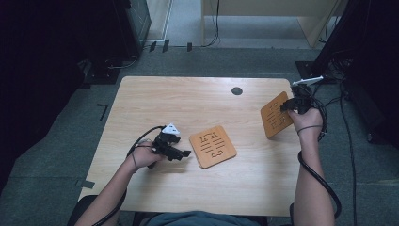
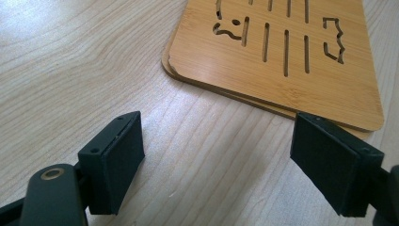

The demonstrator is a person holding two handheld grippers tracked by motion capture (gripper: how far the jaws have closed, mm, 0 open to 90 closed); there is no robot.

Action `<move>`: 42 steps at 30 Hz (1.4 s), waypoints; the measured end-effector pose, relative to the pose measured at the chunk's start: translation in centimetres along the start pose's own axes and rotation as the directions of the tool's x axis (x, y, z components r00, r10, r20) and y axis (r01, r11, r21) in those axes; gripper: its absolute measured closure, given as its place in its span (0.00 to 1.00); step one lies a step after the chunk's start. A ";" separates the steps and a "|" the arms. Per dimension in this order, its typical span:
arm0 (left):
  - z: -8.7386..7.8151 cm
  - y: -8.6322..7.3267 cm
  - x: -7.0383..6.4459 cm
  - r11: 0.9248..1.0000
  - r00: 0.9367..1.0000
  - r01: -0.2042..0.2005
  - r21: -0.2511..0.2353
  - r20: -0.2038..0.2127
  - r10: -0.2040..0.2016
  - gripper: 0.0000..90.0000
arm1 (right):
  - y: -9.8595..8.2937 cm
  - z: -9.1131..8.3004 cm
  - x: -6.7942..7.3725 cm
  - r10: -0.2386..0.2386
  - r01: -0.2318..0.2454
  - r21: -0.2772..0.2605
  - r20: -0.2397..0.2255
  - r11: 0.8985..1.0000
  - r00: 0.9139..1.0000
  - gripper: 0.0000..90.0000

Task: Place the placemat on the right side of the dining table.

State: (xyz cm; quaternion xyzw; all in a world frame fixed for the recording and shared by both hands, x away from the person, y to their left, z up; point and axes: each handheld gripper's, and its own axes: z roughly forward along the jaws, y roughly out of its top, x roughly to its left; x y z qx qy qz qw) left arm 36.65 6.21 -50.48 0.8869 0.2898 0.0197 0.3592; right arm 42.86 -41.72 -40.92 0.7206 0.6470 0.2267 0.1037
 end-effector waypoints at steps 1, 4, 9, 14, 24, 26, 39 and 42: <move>0.0 0.0 0.0 1.000 1.000 -0.001 0.001 0.000 0.001 0.19 | 0.0 0.1 0.0 0.002 -0.002 0.000 0.000 1.000 1.000 0.80; 0.0 0.0 0.0 1.000 1.000 0.000 0.000 -0.001 0.000 0.19 | -0.1 0.3 -0.2 0.003 -0.003 0.000 0.001 1.000 1.000 0.78; 0.0 0.0 0.0 1.000 1.000 -0.001 0.001 -0.001 0.001 0.19 | -0.3 0.9 -0.8 0.025 -0.025 0.017 -0.005 1.000 1.000 0.74; 0.0 0.0 0.0 1.000 1.000 -0.002 -0.001 -0.002 0.002 0.19 | -0.4 1.4 -1.3 0.043 -0.042 0.025 -0.019 0.999 0.999 0.70; 0.0 0.0 0.0 1.000 1.000 -0.001 -0.001 -0.003 0.001 0.19 | -0.7 2.3 -1.7 0.042 -0.041 0.037 -0.013 0.998 0.999 0.62; 0.0 0.0 0.0 1.000 1.000 0.000 -0.003 -0.002 0.000 0.19 | -0.8 2.5 -1.7 0.033 -0.033 0.033 -0.010 0.999 0.999 0.60; 0.0 0.0 0.0 1.000 1.000 -0.001 -0.002 -0.004 0.001 0.19 | -1.2 3.6 -2.5 0.052 -0.051 0.038 -0.020 0.998 0.998 0.53; 0.0 0.0 0.0 1.000 1.000 -0.001 -0.002 -0.003 0.001 0.19 | -1.2 3.7 -2.6 0.055 -0.055 0.038 -0.020 0.998 0.998 0.52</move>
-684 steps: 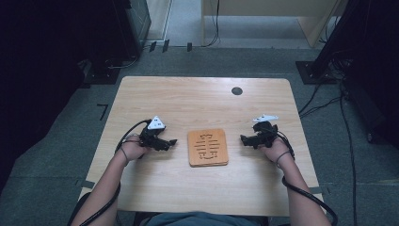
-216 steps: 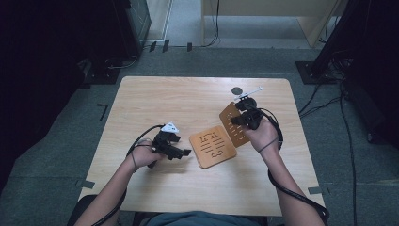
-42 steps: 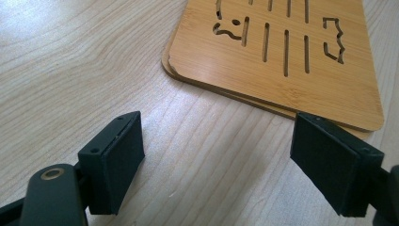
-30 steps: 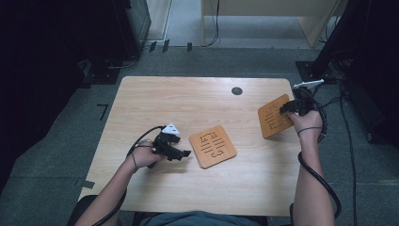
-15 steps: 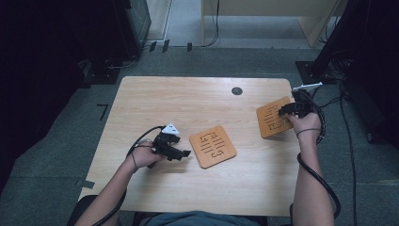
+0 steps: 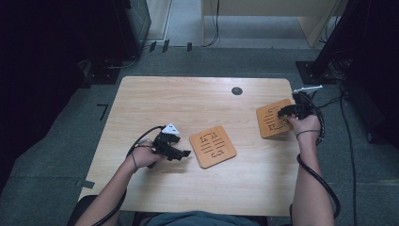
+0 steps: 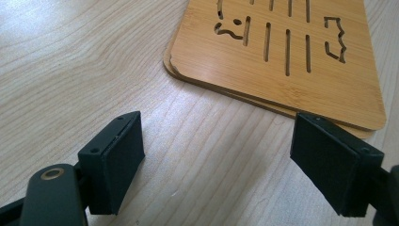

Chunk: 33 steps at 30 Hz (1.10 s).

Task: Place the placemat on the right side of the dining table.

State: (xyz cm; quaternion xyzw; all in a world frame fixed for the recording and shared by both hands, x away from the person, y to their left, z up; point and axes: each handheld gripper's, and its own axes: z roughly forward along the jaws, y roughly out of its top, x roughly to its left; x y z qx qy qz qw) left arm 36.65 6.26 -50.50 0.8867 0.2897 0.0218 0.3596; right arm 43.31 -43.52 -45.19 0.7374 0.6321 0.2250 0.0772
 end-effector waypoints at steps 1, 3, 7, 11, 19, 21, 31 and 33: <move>0.0 0.0 0.0 1.000 1.000 0.000 0.000 0.000 0.000 0.19 | 0.0 0.1 0.0 0.000 0.000 -0.003 -0.002 1.000 1.000 0.51; 0.0 0.0 0.0 1.000 1.000 0.000 0.000 0.000 0.000 0.19 | -0.1 0.2 -0.1 -0.002 0.002 -0.003 -0.002 1.000 1.000 0.49; 0.0 0.0 0.0 1.000 1.000 0.000 0.000 -0.001 0.000 0.19 | -0.2 0.7 -0.1 -0.011 0.011 -0.008 0.007 1.000 1.000 0.45; 0.0 0.0 0.0 1.000 1.000 0.000 0.000 -0.001 0.000 0.19 | -0.2 0.8 -0.2 -0.008 0.008 -0.013 -0.002 1.000 1.000 0.45; 0.0 0.0 0.0 1.000 1.000 0.000 0.000 -0.001 0.000 0.19 | -0.4 1.4 -0.5 0.015 -0.015 -0.002 -0.025 1.000 1.000 0.42; 0.0 0.0 0.0 1.000 1.000 0.000 0.000 -0.001 0.000 0.19 | -0.4 1.5 -0.5 0.011 -0.011 -0.004 -0.024 1.000 1.000 0.41; 0.0 0.0 0.0 1.000 1.000 -0.002 0.001 -0.005 0.002 0.19 | -0.6 2.5 -0.5 0.028 -0.028 0.011 -0.054 1.000 0.998 0.36; 0.0 0.0 0.0 1.000 1.000 -0.003 0.001 -0.005 0.003 0.19 | -0.6 2.6 -0.3 0.016 -0.015 0.008 -0.051 1.000 0.999 0.34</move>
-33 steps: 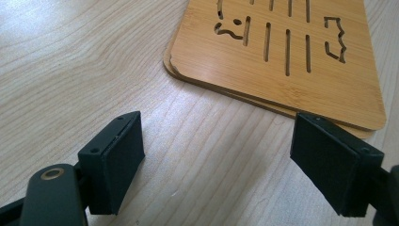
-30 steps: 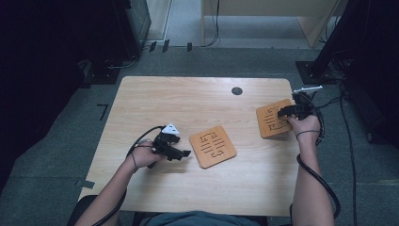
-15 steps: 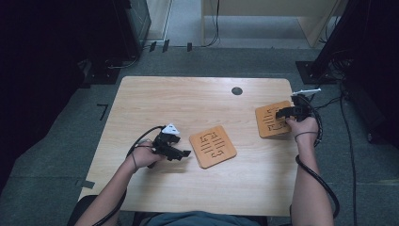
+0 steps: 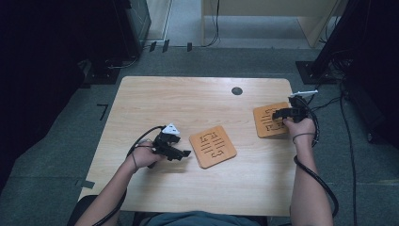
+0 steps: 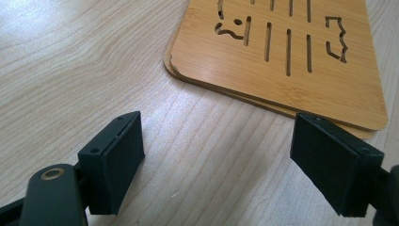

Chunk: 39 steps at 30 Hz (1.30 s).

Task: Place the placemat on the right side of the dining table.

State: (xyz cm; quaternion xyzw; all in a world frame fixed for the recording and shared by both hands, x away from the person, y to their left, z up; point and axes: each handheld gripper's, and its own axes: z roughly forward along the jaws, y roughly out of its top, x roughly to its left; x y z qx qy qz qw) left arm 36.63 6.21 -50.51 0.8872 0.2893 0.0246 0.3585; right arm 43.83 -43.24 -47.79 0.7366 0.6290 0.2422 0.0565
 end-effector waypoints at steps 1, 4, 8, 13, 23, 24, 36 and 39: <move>0.0 0.0 0.0 1.000 1.000 0.000 0.000 0.000 0.000 0.19 | 0.0 0.1 0.0 -0.005 0.005 0.000 -0.001 1.000 1.000 0.33; 0.0 0.0 0.0 1.000 1.000 -0.001 0.001 0.000 0.001 0.19 | -0.1 0.4 0.0 -0.012 0.012 0.000 -0.005 1.000 1.000 0.30; 0.0 0.0 0.0 1.000 1.000 -0.002 0.001 -0.001 0.002 0.19 | -0.2 0.8 -0.1 -0.015 0.015 0.008 0.005 1.000 1.000 0.27; 0.0 0.0 0.0 1.000 1.000 -0.002 0.000 0.000 0.002 0.19 | -0.2 1.1 0.0 -0.019 0.019 0.024 0.010 1.000 1.000 0.25; 0.1 0.0 -0.1 1.000 1.000 -0.001 -0.003 -0.002 0.001 0.19 | -0.3 1.5 0.5 -0.096 0.096 0.000 0.057 0.995 0.994 0.24; 0.0 0.0 0.0 1.000 1.000 -0.003 -0.001 -0.002 0.003 0.19 | -0.4 1.6 0.6 -0.110 0.110 -0.001 0.081 0.994 0.991 0.26; 0.0 0.0 0.0 1.000 1.000 -0.003 -0.001 0.000 0.003 0.19 | -0.5 1.7 1.0 -0.128 0.129 -0.006 0.099 0.992 0.987 0.27; 0.0 0.0 0.0 1.000 1.000 -0.002 -0.001 -0.001 0.002 0.19 | -0.5 1.5 1.1 -0.127 0.128 -0.004 0.097 0.992 0.987 0.27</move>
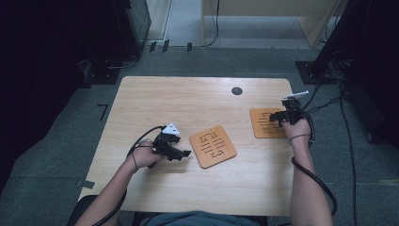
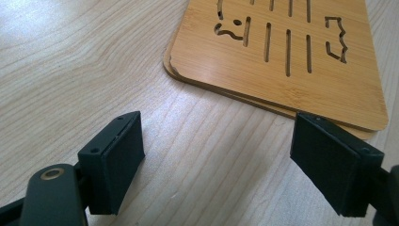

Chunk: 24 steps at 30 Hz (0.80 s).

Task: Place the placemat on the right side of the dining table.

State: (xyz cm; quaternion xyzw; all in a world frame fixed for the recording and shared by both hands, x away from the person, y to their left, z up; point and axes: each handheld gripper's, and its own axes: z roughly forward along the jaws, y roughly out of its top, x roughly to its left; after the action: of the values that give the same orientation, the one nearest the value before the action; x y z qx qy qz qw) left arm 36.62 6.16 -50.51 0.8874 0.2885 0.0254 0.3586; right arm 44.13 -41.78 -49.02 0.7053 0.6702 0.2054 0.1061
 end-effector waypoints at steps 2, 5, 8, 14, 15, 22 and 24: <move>0.0 0.0 0.0 1.000 1.000 0.003 -0.002 -0.001 -0.003 0.19 | -0.1 -0.1 0.2 -0.011 0.011 0.001 0.004 1.000 1.000 0.25; 0.0 0.0 0.0 1.000 1.000 0.002 -0.001 -0.003 -0.002 0.19 | -0.2 -0.4 0.5 -0.023 0.023 0.001 -0.019 1.000 1.000 0.24; 0.0 0.0 -0.1 1.000 1.000 0.002 -0.001 -0.004 -0.002 0.19 | -0.3 -0.6 0.8 -0.032 0.032 -0.003 -0.027 0.999 0.999 0.24; 0.0 0.0 -0.1 1.000 1.000 0.003 -0.002 -0.004 -0.003 0.19 | -0.4 -1.0 1.7 -0.063 0.063 -0.008 -0.033 0.998 0.997 0.24; 0.0 0.0 -0.1 1.000 1.000 0.003 -0.002 -0.004 -0.003 0.19 | -0.5 -1.0 1.8 -0.061 0.061 -0.008 -0.034 0.998 0.998 0.24; 0.0 0.0 -0.1 1.000 1.000 0.002 -0.001 -0.004 -0.002 0.19 | -0.6 -1.2 2.4 -0.078 0.077 -0.009 -0.048 0.997 0.996 0.24; 0.0 0.0 -0.1 1.000 1.000 0.002 -0.001 -0.004 -0.002 0.19 | -0.7 -1.2 2.5 -0.078 0.078 -0.010 -0.051 0.997 0.996 0.24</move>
State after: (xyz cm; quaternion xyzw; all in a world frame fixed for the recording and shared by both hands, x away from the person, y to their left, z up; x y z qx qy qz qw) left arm 36.58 6.08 -50.52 0.8869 0.2901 0.0272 0.3585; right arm 43.02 -39.37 -47.84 0.6726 0.6989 0.2217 0.0997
